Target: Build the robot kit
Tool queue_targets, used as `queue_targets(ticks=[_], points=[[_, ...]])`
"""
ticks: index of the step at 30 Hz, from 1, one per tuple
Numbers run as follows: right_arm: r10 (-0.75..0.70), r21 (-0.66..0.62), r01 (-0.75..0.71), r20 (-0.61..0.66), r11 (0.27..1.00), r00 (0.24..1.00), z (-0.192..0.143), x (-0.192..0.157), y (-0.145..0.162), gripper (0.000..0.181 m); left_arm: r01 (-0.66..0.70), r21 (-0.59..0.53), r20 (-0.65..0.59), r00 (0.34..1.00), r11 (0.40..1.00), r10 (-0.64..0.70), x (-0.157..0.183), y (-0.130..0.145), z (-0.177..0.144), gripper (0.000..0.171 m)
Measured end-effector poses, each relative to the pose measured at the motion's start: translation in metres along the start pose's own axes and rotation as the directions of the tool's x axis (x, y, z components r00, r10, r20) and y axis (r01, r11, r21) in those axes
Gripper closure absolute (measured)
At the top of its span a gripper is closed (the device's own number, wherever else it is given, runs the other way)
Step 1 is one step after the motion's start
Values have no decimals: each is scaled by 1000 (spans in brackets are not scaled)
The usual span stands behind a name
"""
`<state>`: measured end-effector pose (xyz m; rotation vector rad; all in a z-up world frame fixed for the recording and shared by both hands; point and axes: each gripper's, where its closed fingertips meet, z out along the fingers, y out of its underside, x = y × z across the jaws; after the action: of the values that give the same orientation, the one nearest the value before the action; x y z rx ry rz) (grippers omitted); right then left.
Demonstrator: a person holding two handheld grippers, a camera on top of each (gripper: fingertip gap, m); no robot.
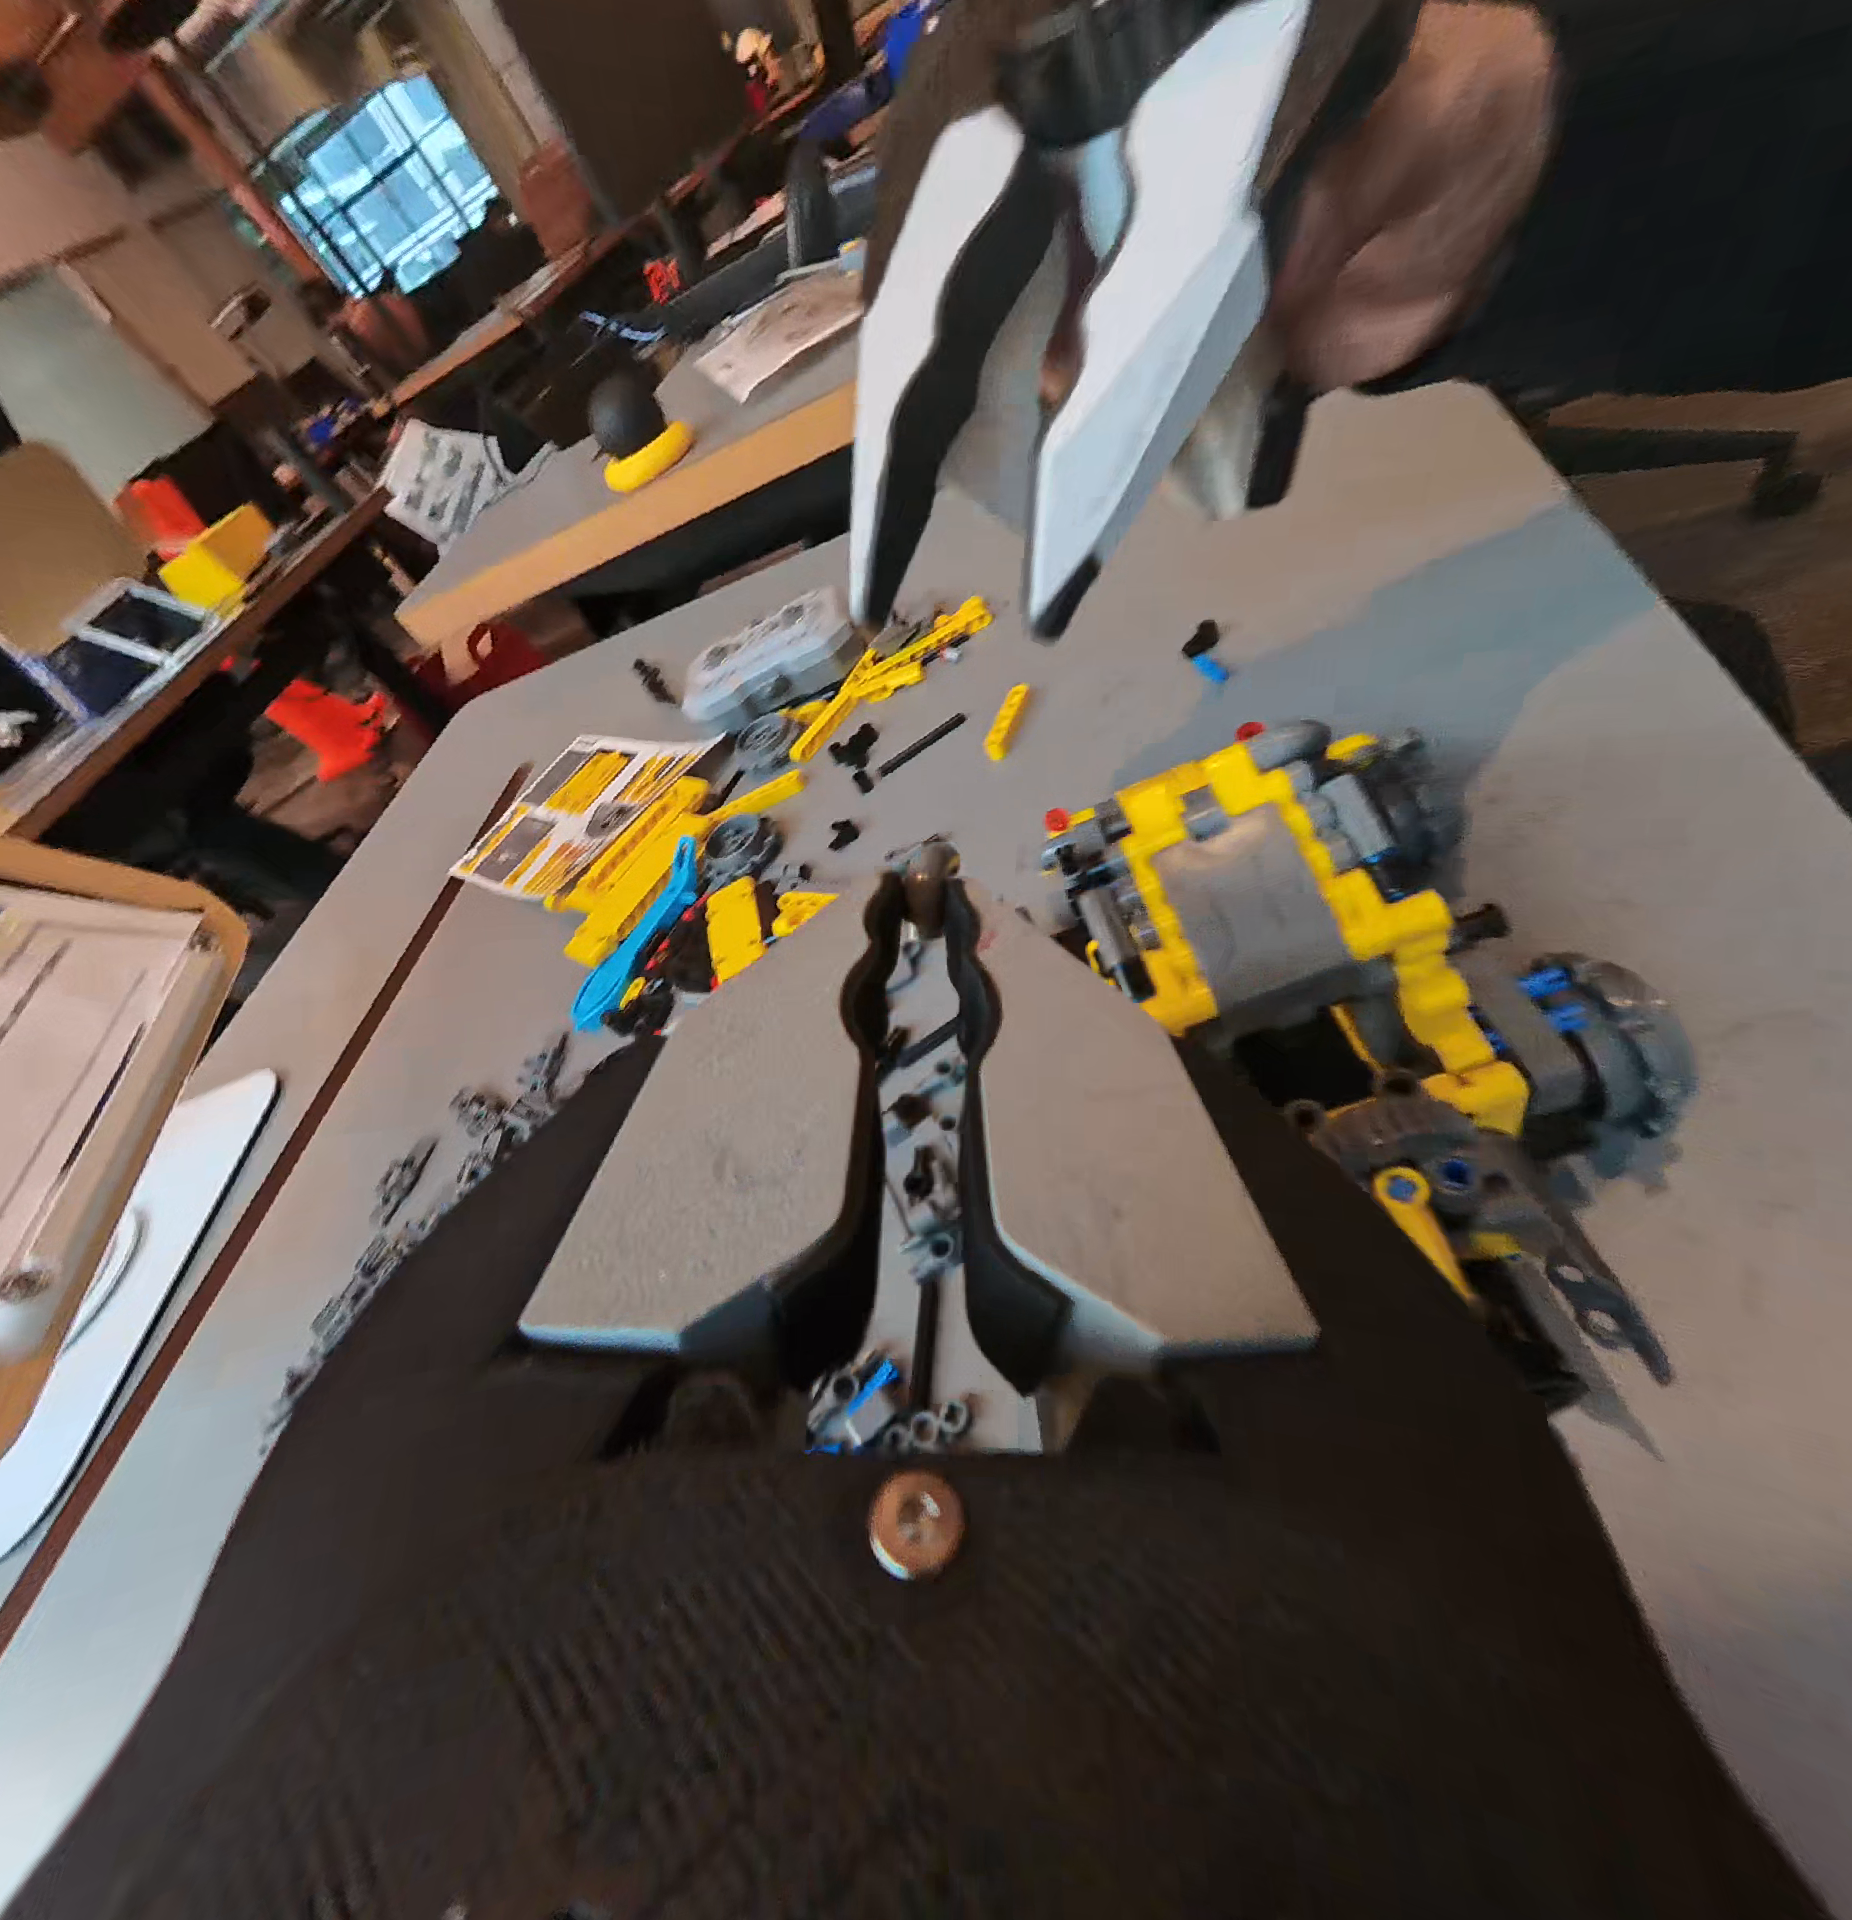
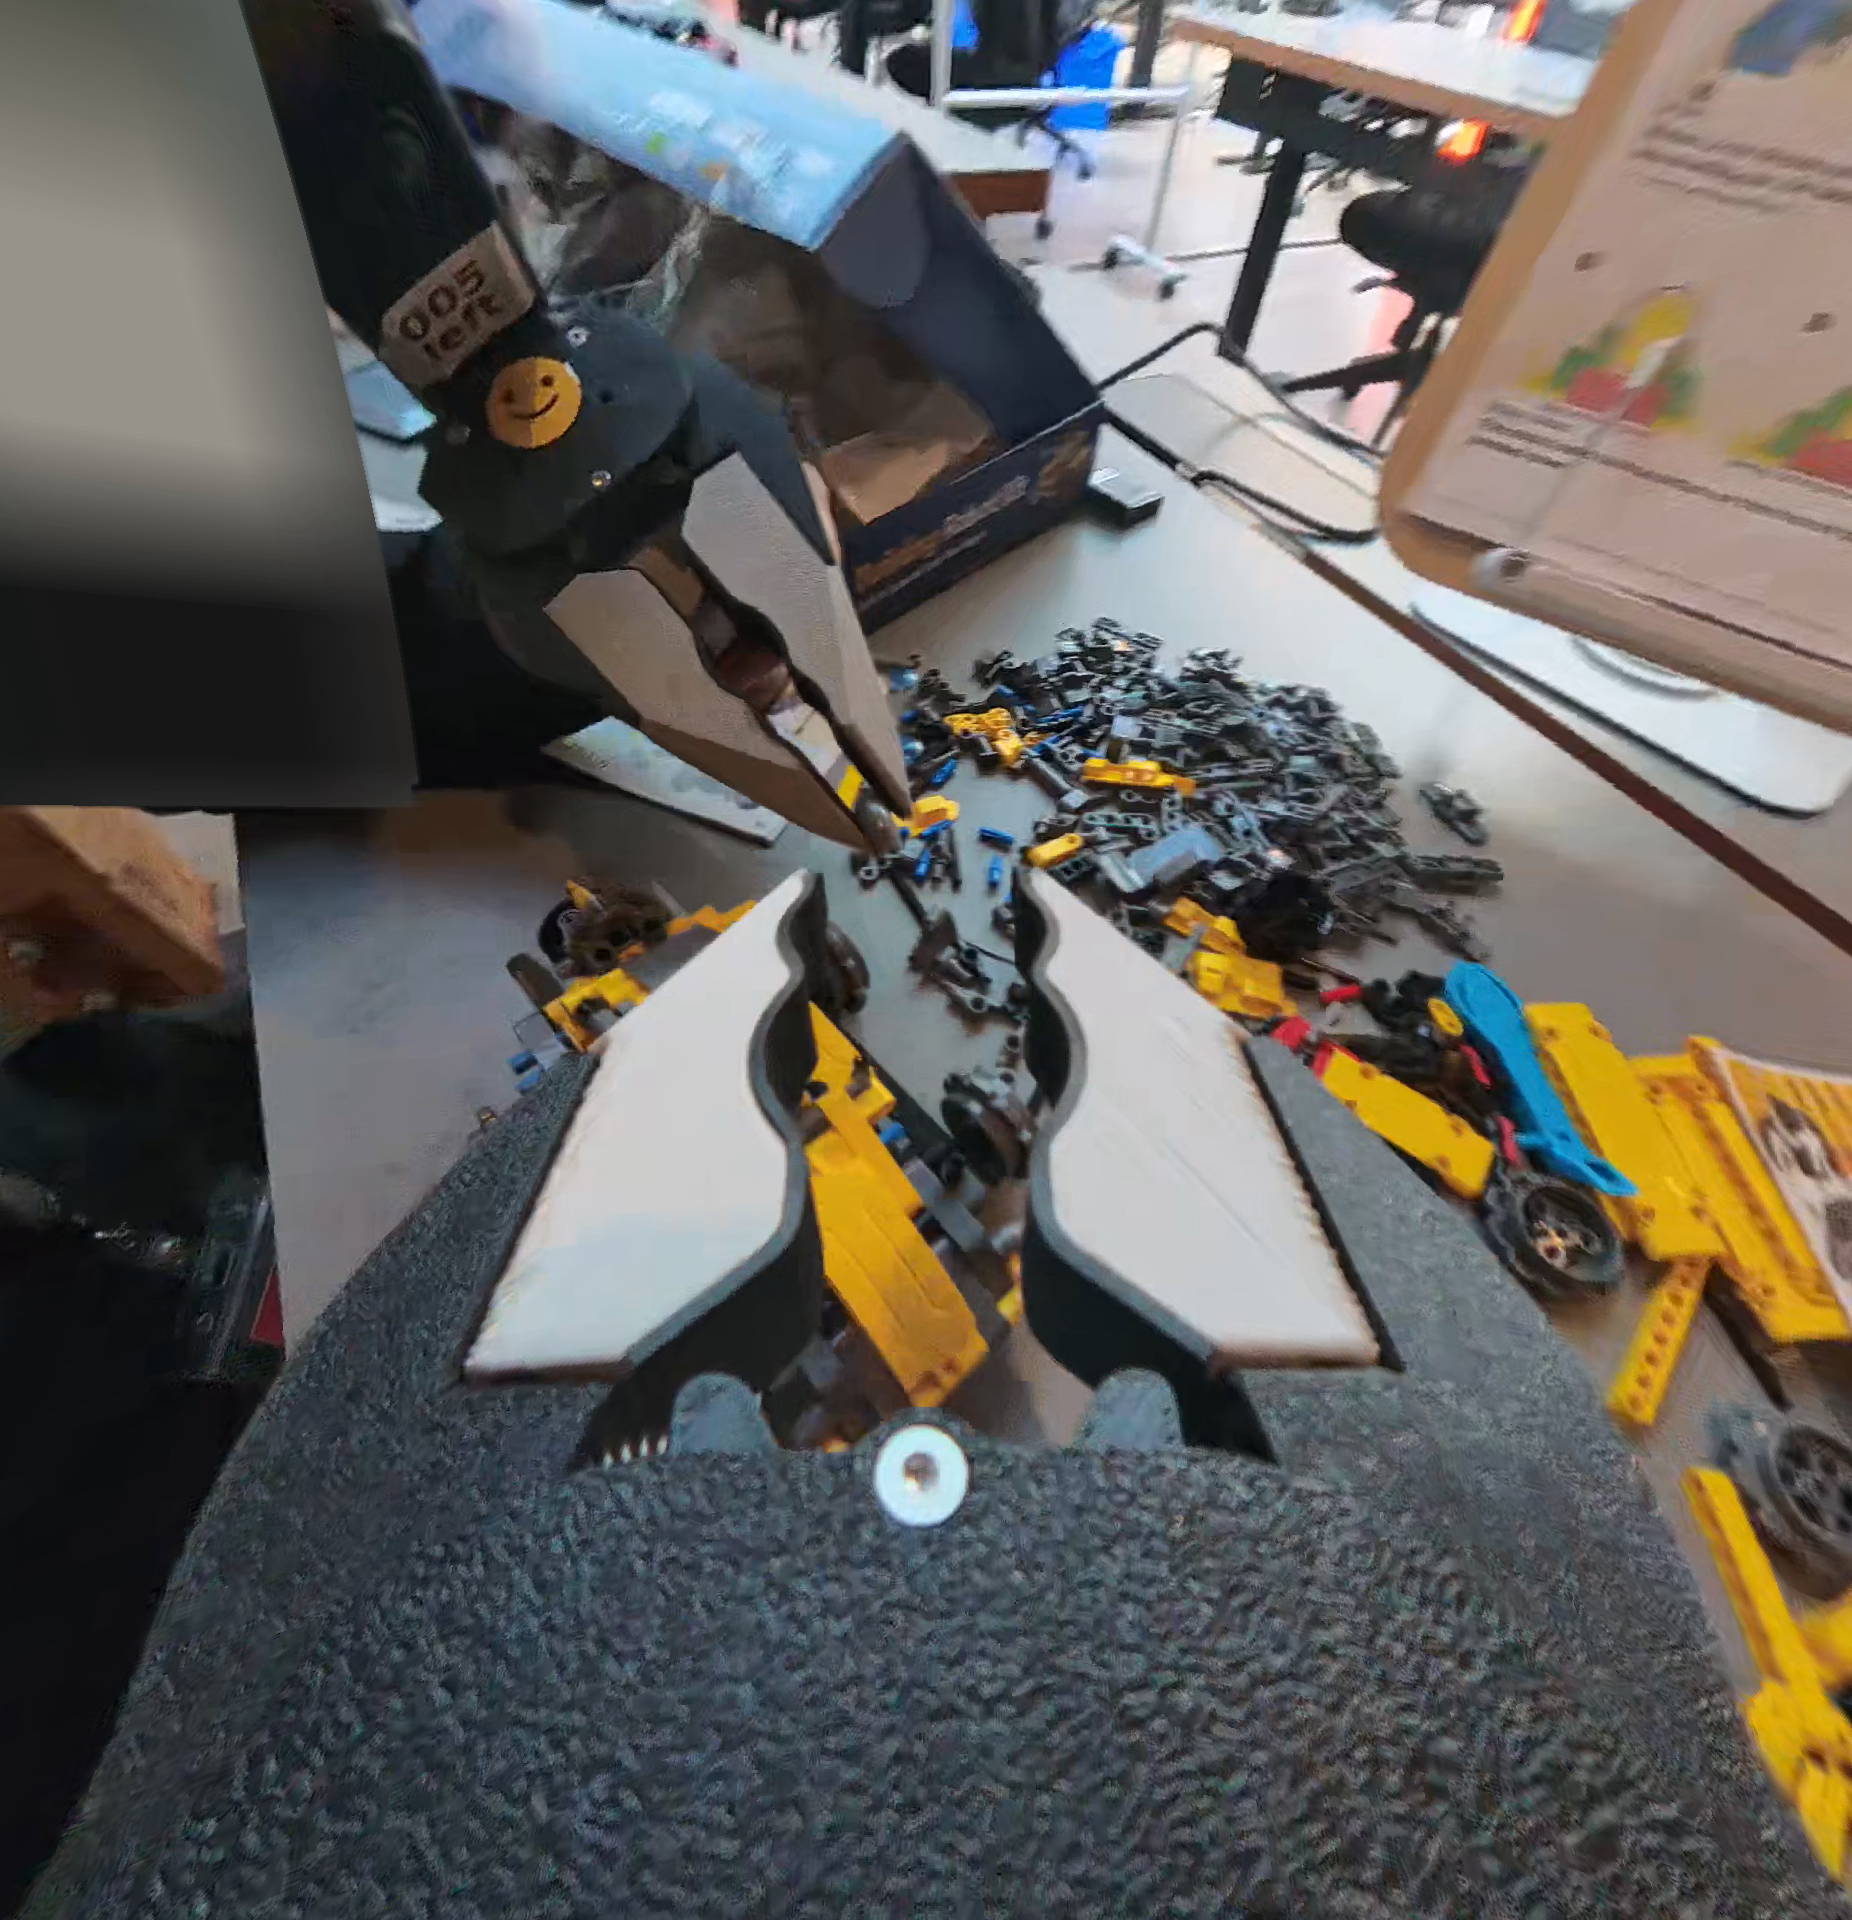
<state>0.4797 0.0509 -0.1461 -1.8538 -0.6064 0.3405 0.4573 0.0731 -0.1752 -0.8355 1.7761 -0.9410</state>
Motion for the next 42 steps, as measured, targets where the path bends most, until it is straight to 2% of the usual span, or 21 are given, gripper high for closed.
queue_targets(ticks=[4, 6, 8, 16, 20, 25, 29, 32, 36, 39, 42], points=[[-43, -93, 51, 85, 994, 995, 28, -16, 5, 161, -22, 56, -22, 999, 998, 23, 8, -13, -3, 166], [-41, -113, 52, 100, 992, 994, 35, -19, 8, 162, -26, 78, -21, 999, 997, 27, 8, -18, -4, 166], [-40, -108, 52, 116, 993, 992, 36, -22, 7, 170, -36, 76, -10, 999, 996, 37, 7, -18, -5, 166], [-1, -99, 17, 155, 995, 988, 31, -29, 10, 168, -28, 66, -69, 997, 997, 32, 17, -17, -4, 166], [-6, -88, 22, 172, 996, 985, 25, -32, 10, 175, -36, 66, -88, 995, 997, 42, 24, -18, -1, 166], [-34, -96, 47, 135, 994, 990, 20, -31, 10, 175, -14, 73, -81, 996, 997, 20, 25, -21, 2, 166], [-26, -106, 32, 57, 994, 998, 3, -16, 13, 175, 51, 44, -93, 995, 998, -47, 22, -15, 5, 156], [25, -144, -31, -43, 989, 999, -24, 8, 32, 175, 79, 1, -57, 995, 997, -79, 13, -6, 7, 155], [109, -241, -162, -221, 957, 969, -71, 46, 82, 175, 87, -34, -29, 996, 996, -88, 8, 1, 8, 157], [176, -319, -263, -277, 910, 945, -98, 54, 122, 175, 94, -49, -14, 995, 994, -95, 5, 5, 9, 160], [232, -346, -338, -313, 875, 921, -110, 58, 148, 175, 116, -78, 7, 993, 990, -116, 0, 12, 10, 162]])
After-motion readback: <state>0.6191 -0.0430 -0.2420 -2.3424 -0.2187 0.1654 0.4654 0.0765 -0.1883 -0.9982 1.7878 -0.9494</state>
